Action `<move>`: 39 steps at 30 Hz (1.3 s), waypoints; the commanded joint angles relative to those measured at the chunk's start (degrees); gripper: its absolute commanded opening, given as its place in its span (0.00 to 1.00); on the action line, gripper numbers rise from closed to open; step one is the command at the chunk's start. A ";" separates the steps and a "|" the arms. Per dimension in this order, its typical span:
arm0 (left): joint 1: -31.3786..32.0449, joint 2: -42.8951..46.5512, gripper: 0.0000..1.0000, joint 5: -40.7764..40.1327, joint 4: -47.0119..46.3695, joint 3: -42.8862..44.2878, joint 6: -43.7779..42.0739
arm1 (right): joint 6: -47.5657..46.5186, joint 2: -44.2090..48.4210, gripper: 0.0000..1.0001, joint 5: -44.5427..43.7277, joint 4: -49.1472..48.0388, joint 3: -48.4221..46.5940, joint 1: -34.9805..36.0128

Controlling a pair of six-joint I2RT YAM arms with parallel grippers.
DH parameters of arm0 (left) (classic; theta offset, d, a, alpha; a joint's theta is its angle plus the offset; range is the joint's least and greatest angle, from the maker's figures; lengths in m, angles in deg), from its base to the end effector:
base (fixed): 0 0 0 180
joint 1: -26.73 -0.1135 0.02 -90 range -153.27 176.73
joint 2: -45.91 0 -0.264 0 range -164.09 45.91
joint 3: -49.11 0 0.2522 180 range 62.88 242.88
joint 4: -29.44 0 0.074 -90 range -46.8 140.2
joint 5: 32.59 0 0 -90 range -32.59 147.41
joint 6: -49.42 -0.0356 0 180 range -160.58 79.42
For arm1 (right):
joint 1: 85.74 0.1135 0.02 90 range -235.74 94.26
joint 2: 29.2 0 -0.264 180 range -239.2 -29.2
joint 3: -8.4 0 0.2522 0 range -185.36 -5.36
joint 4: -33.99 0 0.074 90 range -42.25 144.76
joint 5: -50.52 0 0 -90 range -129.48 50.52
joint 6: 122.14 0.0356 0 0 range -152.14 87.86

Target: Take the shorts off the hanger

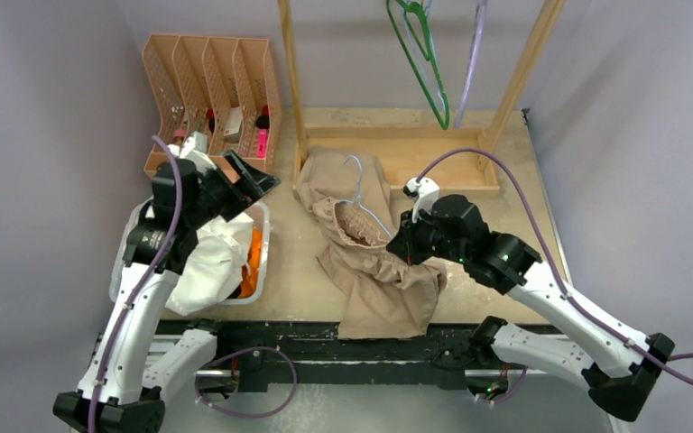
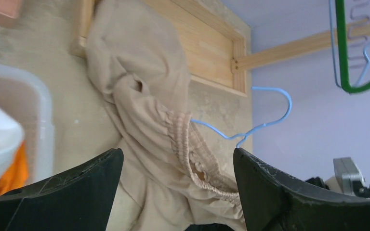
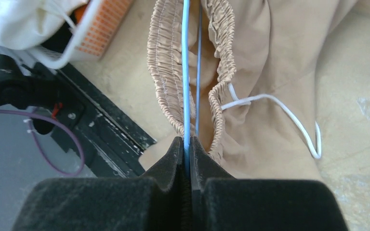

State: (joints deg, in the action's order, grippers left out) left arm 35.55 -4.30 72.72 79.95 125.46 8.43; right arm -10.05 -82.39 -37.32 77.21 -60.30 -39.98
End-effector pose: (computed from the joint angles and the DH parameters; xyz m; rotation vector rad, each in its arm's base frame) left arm 0.1726 -0.0363 0.3828 -0.5484 2.0265 -0.8982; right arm 0.1399 0.1455 0.3414 -0.4638 2.0941 0.7569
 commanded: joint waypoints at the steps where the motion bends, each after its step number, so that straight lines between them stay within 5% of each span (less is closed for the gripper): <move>1: 10.88 -1.72 0.83 -3.80 -10.88 -1.31 4.69 | -0.24 3.74 0.00 4.17 -6.81 -1.37 0.12; 7: 27.19 -12.11 0.78 -15.32 -11.58 0.52 4.01 | -0.79 4.73 0.00 6.18 -7.75 0.73 0.12; 18: 30.88 -19.01 0.47 -23.39 -5.53 3.35 0.50 | 0.59 8.46 0.00 7.21 -8.25 2.57 0.12; 24: 31.05 -19.75 0.00 -19.68 -7.28 2.09 -0.74 | 1.43 7.34 0.00 12.44 -10.52 2.91 0.12; 29: 32.27 -17.86 0.00 -18.36 -12.31 -0.96 0.61 | 2.18 3.98 0.01 14.77 -12.63 3.74 0.12; 31: 32.45 -16.97 0.00 -19.02 -12.90 -2.25 1.11 | 2.42 2.33 0.12 15.33 -13.33 4.14 0.12; 34: 32.47 -16.43 0.00 -18.92 -11.72 -2.96 0.08 | 3.65 -0.77 0.44 14.85 -15.18 5.47 0.12; 39: 32.48 -16.41 0.00 -19.28 -11.11 -4.74 0.50 | 6.56 -8.59 0.46 11.12 -21.57 8.83 1.78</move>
State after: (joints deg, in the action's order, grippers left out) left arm 67.75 -22.31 53.16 71.17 121.86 9.31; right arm -6.27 -86.79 -24.54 63.26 -53.79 -39.70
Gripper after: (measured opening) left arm 0.019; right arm 0.470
